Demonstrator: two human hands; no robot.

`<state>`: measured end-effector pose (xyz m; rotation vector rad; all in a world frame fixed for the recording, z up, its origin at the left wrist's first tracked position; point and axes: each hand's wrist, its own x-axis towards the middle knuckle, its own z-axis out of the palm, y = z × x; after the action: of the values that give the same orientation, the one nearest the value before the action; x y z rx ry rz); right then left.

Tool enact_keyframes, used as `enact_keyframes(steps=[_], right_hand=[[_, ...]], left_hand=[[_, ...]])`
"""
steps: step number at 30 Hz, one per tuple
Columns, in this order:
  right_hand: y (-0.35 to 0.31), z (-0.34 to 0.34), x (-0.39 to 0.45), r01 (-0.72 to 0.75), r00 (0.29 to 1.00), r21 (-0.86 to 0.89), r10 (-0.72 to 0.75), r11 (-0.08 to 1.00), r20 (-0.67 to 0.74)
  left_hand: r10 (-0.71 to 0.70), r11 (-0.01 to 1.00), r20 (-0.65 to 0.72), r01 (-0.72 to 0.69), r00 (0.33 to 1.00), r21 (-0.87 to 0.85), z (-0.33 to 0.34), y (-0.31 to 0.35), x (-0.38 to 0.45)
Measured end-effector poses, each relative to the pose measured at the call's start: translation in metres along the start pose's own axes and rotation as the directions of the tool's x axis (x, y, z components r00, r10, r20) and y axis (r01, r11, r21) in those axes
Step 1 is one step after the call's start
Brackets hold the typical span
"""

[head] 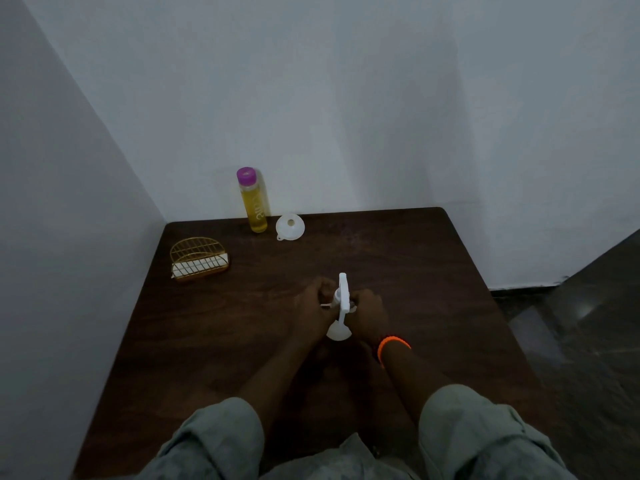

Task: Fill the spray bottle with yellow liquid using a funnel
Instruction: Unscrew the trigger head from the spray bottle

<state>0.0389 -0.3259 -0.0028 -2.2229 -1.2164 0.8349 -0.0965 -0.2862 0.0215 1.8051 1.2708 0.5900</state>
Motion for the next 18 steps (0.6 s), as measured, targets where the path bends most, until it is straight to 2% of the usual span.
enact_keyframes(steps=[6,10,13,14,15,16,17,18], right_hand=[[-0.002,0.000,-0.003,-0.027,1.000,0.007,0.027,1.000,0.004],[0.000,0.002,-0.001,-0.032,0.999,-0.011,0.032,0.999,0.004],[-0.001,0.003,-0.001,-0.030,1.000,-0.013,0.030,0.999,-0.004],[0.000,0.002,0.000,-0.042,0.999,-0.007,0.042,0.999,-0.001],[0.001,0.004,0.000,-0.039,0.999,0.002,0.039,0.999,-0.004],[0.001,0.004,0.000,-0.044,0.999,0.006,0.044,0.999,0.000],[-0.001,0.004,0.000,-0.040,0.999,0.007,0.040,0.999,-0.005],[-0.004,0.002,-0.002,-0.048,0.999,-0.002,0.048,0.999,-0.004]], left_hand=[[-0.013,0.999,0.099,0.009,0.995,0.039,-0.008,-0.001,-0.001],[0.020,0.999,0.062,-0.018,0.998,-0.037,-0.013,-0.009,-0.008],[0.020,0.998,0.108,-0.013,0.994,-0.064,-0.014,-0.010,-0.021],[0.036,0.995,0.182,-0.019,0.983,-0.095,-0.014,-0.027,-0.016],[-0.014,0.997,0.026,0.016,1.000,-0.075,-0.008,-0.032,-0.010],[-0.118,0.989,-0.257,0.136,0.959,0.051,0.009,-0.035,0.005],[-0.151,0.977,-0.337,0.193,0.929,0.092,0.016,-0.042,0.010],[-0.117,0.993,-0.212,0.113,0.970,-0.028,0.012,-0.046,-0.001]])
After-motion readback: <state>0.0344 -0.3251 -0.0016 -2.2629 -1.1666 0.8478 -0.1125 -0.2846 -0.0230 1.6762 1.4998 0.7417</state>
